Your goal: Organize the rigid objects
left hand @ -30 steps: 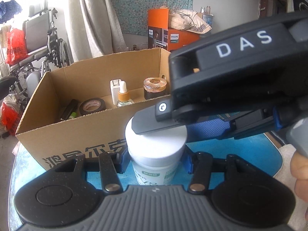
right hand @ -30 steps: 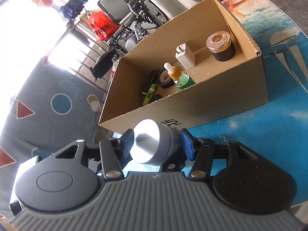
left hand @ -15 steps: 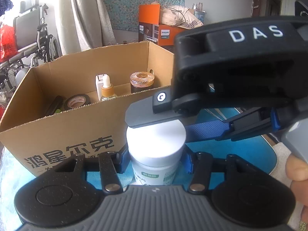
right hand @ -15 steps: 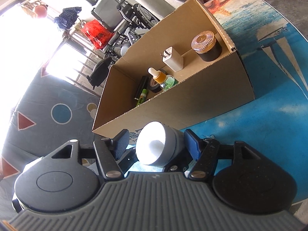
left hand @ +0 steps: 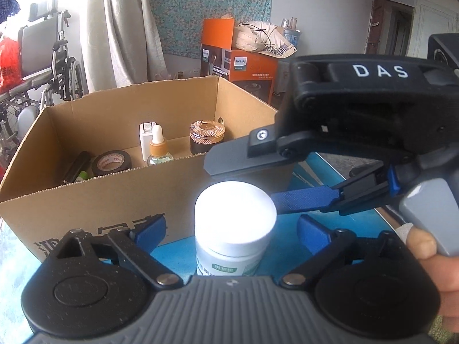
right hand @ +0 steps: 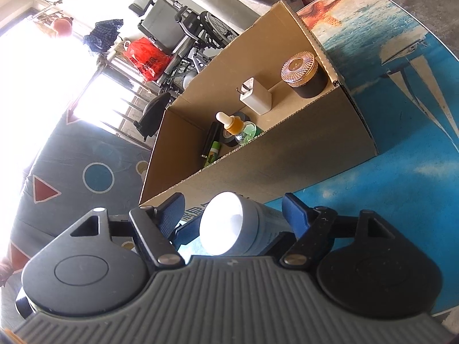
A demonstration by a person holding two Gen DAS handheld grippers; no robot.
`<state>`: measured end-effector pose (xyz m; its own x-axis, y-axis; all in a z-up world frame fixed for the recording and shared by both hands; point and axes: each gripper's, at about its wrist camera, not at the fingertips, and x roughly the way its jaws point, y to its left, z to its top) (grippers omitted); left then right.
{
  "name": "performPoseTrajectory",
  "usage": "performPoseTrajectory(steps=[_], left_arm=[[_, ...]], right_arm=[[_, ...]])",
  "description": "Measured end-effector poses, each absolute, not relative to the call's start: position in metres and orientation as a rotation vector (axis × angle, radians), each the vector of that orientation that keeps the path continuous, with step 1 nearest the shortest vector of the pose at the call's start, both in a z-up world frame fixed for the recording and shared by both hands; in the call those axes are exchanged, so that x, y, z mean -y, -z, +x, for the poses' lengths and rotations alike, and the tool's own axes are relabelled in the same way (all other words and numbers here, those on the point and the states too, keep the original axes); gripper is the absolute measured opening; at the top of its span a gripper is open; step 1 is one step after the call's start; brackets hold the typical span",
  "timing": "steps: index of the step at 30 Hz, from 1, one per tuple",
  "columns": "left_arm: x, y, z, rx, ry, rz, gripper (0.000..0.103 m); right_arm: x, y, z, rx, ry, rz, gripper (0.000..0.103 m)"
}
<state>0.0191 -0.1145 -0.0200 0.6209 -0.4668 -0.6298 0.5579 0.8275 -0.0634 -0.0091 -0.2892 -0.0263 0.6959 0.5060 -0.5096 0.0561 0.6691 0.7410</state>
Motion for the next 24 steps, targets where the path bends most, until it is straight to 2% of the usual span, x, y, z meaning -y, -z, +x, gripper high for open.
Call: performPoseTrajectory(steps=[8, 14, 15, 19, 24], left_arm=[[0.087, 0.018, 0.013, -0.716, 0.613, 0.027, 0.101], [0.066, 0.009, -0.001, -0.651, 0.523, 0.025, 0.103], [0.064, 0.009, -0.001, -0.657, 0.512, 0.021, 0.103], [0.050, 0.014, 0.000, -0.703, 0.502, -0.064, 0.103], [0.046, 0.031, 0.014, -0.864, 0.502, -0.106, 0.103]], right_arm=[[0.304, 0.017, -0.022, -0.713, -0.270, 0.828, 0.084], [0.316, -0.002, -0.049, -0.614, -0.240, 0.778, 0.095], [0.318, -0.007, -0.054, -0.597, -0.234, 0.757, 0.102], [0.317, -0.022, -0.065, -0.571, -0.183, 0.628, 0.102], [0.311, -0.038, -0.077, -0.569, -0.099, 0.453, 0.102]])
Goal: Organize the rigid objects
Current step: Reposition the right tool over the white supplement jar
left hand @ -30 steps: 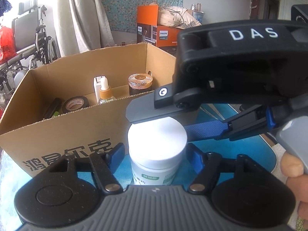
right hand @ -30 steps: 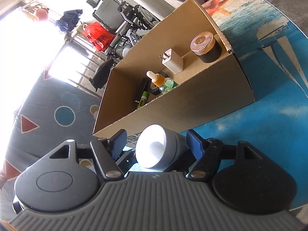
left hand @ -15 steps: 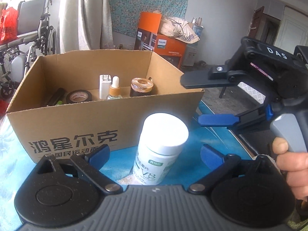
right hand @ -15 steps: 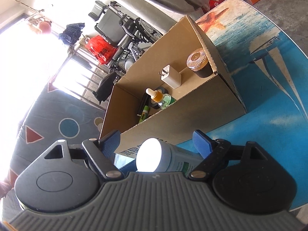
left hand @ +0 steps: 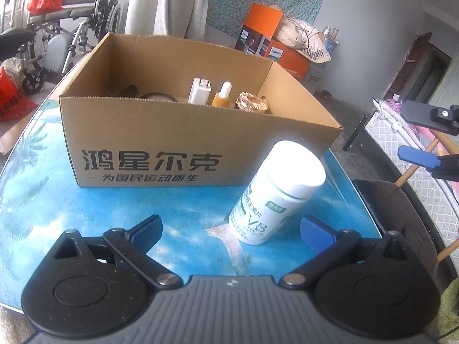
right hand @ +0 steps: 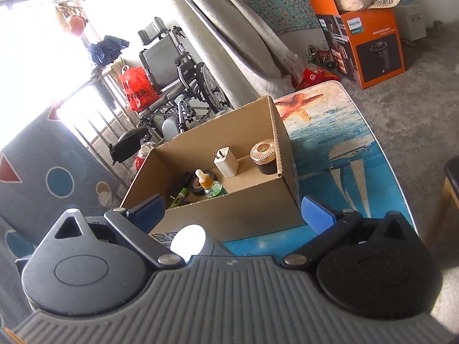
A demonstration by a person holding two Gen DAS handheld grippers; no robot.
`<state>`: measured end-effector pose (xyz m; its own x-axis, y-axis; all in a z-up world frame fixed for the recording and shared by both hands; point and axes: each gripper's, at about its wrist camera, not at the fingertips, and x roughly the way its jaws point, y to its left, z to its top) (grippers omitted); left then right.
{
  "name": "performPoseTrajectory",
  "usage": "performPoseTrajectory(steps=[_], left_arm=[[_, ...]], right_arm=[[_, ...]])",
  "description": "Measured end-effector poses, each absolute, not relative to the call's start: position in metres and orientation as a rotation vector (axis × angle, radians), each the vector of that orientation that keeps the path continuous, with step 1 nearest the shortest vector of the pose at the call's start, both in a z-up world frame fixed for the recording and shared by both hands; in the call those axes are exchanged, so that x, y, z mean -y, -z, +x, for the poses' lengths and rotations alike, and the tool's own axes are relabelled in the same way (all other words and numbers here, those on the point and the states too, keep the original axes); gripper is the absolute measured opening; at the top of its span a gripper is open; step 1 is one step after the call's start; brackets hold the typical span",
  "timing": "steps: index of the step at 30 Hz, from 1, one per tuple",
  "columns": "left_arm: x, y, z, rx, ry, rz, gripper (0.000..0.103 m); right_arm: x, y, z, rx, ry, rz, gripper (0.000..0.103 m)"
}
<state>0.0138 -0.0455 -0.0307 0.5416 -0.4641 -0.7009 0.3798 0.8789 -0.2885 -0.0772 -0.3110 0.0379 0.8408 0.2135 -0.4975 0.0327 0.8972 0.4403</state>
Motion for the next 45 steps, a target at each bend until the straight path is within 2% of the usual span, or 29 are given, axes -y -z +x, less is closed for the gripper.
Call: performPoseTrajectory(steps=[6, 15, 22, 31, 45], left_arm=[[0.053, 0.028, 0.010, -0.822, 0.514, 0.004, 0.103], [0.053, 0.020, 0.008, -0.797, 0.571, -0.009, 0.103], [0.056, 0.019, 0.001, -0.755, 0.641, -0.006, 0.103], [0.046, 0.026, 0.000, -0.719, 0.681, -0.143, 0.103], [0.049, 0.016, -0.011, -0.588, 0.665, -0.021, 0.103]], right_arm=[[0.296, -0.038, -0.077, -0.660, -0.021, 0.227, 0.102], [0.282, -0.037, -0.080, -0.633, 0.116, -0.032, 0.102], [0.286, -0.046, -0.095, -0.524, 0.040, -0.002, 0.102], [0.287, -0.048, -0.104, -0.491, -0.044, 0.098, 0.102], [0.277, -0.042, -0.106, -0.442, -0.137, 0.199, 0.102]])
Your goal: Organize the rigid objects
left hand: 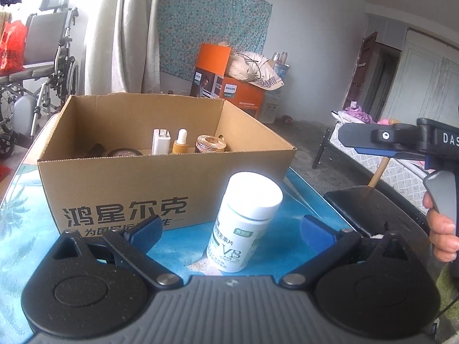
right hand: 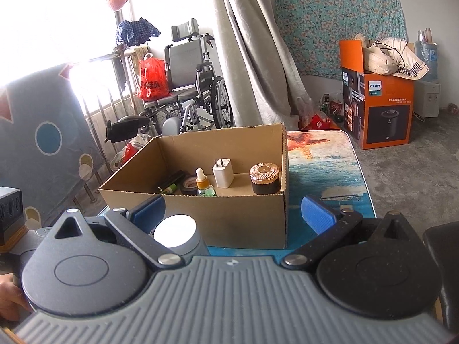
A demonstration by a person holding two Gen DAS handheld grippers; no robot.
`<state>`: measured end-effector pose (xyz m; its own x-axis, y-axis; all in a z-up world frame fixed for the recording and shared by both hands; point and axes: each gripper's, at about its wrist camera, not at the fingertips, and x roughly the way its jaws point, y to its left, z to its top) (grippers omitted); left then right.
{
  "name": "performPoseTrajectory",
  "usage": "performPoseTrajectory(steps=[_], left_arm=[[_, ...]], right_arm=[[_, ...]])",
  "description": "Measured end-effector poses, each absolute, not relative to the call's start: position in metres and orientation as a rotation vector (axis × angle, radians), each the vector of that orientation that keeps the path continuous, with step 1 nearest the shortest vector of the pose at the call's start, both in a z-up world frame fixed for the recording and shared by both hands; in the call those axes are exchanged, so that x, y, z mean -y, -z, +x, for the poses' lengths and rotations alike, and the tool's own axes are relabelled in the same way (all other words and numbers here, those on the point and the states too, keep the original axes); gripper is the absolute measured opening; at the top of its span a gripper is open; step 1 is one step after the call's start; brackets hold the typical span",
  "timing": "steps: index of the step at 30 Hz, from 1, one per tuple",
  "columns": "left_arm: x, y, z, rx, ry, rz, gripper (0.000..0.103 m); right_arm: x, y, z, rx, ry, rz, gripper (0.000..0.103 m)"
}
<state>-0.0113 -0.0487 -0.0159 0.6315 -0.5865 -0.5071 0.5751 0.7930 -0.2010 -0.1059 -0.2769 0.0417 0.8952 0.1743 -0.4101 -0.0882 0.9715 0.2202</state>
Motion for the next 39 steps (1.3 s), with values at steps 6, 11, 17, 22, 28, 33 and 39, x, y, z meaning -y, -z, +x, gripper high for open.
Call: performPoseTrajectory(steps=[6, 11, 17, 22, 28, 33, 39], left_arm=[[0.047, 0.016, -0.007, -0.607, 0.655, -0.013, 0.103], [0.052, 0.022, -0.004, -0.630, 0.648, 0.036, 0.103], [0.069, 0.029, -0.007, -0.571, 0.681, 0.151, 0.103], [0.085, 0.037, -0.010, -0.513, 0.688, 0.262, 0.101], [0.093, 0.051, -0.003, -0.523, 0.685, 0.284, 0.086], [0.095, 0.057, 0.003, -0.535, 0.706, 0.267, 0.074], [0.102, 0.060, 0.004, -0.526, 0.735, 0.270, 0.060]], right_arm=[[0.273, -0.036, -0.102, -0.444, -0.183, 0.264, 0.102], [0.267, -0.031, -0.097, -0.446, -0.191, 0.269, 0.102], [0.265, -0.025, -0.090, -0.467, -0.199, 0.258, 0.102], [0.249, -0.022, -0.073, -0.503, -0.247, 0.200, 0.100], [0.226, -0.014, -0.046, -0.569, -0.299, 0.139, 0.093], [0.215, 0.000, -0.024, -0.646, -0.314, 0.127, 0.080], [0.215, 0.013, -0.007, -0.706, -0.323, 0.143, 0.063]])
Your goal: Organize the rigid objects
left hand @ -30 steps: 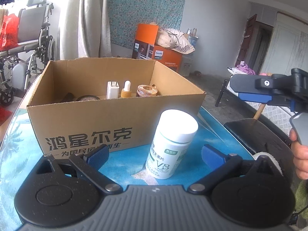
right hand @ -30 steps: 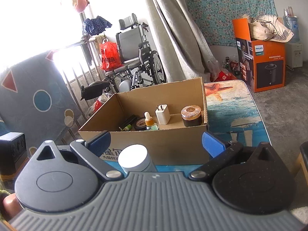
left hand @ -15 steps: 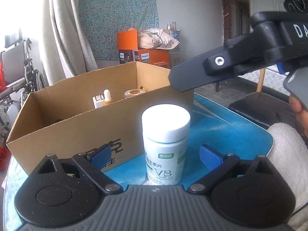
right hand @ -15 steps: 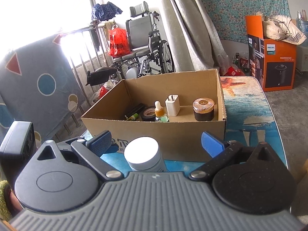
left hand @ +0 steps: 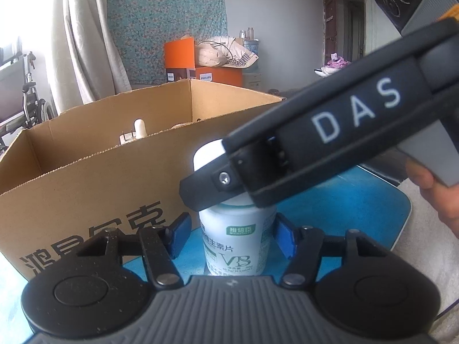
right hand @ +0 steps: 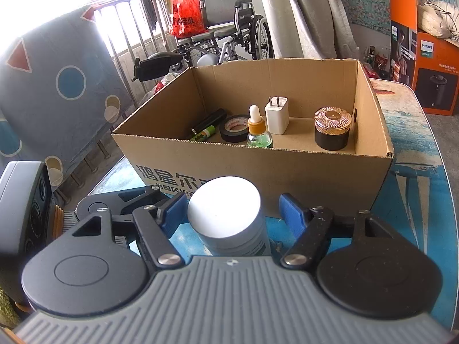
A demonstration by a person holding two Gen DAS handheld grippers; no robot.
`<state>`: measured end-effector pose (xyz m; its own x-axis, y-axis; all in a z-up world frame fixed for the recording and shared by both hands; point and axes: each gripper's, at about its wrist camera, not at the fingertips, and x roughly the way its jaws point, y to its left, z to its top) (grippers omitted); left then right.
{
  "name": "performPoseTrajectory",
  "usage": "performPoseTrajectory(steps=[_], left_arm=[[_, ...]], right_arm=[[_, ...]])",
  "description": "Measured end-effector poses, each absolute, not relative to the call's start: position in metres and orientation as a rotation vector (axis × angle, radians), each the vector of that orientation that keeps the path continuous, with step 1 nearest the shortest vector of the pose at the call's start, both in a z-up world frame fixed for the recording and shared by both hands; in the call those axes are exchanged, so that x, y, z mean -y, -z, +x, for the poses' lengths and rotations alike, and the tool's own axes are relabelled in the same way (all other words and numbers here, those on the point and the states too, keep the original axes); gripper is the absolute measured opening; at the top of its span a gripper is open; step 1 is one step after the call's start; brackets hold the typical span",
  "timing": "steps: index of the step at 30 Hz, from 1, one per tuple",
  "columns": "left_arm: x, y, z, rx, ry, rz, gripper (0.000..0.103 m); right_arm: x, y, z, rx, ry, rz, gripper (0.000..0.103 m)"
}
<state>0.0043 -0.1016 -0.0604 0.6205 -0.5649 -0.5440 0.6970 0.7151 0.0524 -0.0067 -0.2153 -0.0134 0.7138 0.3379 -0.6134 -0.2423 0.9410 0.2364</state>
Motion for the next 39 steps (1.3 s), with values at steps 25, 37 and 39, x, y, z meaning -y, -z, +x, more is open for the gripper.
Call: performPoseTrajectory(steps=[25, 37, 39], left_arm=[[0.119, -0.088, 0.061, -0.405, 0.751, 0.181, 0.054], [0.154, -0.026, 0.145, -0.632, 0.792, 0.149, 0.054], [0.157, -0.018, 0.152, -0.655, 0.790, 0.154, 0.054]], right_arm=[[0.252, -0.150, 0.026, -0.516, -0.433, 0.174, 0.054], [0.300, -0.087, 0.102, -0.681, -0.378, 0.230, 0.052], [0.302, -0.075, 0.107, -0.700, -0.374, 0.224, 0.052]])
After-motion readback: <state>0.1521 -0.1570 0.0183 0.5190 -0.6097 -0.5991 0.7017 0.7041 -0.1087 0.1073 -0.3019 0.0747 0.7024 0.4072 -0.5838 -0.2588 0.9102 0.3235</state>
